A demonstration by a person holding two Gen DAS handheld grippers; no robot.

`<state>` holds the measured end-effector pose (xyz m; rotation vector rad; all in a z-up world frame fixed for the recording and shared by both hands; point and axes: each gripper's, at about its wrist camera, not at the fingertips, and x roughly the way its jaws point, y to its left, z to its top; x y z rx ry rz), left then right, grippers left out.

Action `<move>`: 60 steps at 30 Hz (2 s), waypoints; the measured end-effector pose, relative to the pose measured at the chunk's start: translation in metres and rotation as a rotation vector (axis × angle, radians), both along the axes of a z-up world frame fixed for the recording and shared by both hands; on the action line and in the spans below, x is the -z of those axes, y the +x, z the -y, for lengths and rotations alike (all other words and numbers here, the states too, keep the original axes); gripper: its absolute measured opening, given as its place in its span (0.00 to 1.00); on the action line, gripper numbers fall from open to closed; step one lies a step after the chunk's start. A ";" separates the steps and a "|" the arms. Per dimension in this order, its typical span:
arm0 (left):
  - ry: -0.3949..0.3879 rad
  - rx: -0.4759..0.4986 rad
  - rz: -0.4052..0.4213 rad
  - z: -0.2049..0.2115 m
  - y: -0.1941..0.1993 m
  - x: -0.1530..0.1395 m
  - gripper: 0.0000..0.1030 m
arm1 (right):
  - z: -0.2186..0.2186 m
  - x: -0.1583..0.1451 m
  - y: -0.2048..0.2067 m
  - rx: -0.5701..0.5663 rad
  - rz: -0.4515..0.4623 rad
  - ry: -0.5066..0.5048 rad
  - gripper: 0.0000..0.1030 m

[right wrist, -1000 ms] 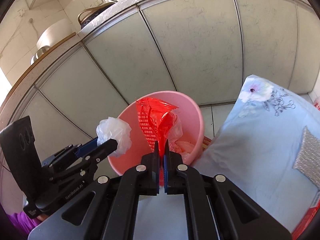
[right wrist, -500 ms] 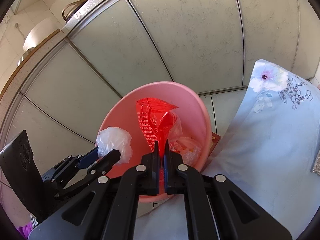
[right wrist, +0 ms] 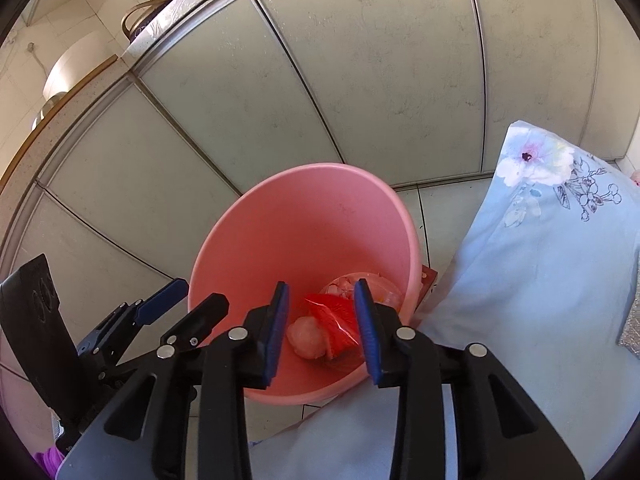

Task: Collect trash
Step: 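Open both grippers to drop the bag and wrapper into the bucket, then move both open grippers back over the trash on the table, then grasp the crumpled patterned wrapper with the left gripper while the right grasps the pink-white paper packet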

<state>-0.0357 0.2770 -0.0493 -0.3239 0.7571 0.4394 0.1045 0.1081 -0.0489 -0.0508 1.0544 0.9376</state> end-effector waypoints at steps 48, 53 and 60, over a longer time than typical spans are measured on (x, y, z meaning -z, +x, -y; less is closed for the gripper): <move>-0.094 0.870 0.034 0.242 -0.007 -0.053 0.61 | 0.364 -0.050 -0.107 0.480 0.183 -0.068 0.33; -0.082 0.940 -0.030 0.273 0.006 -0.037 0.61 | 0.379 -0.040 -0.119 0.473 0.161 -0.088 0.33; -0.054 0.965 -0.135 0.295 0.025 -0.011 0.61 | 0.376 -0.028 -0.136 0.410 0.143 -0.129 0.52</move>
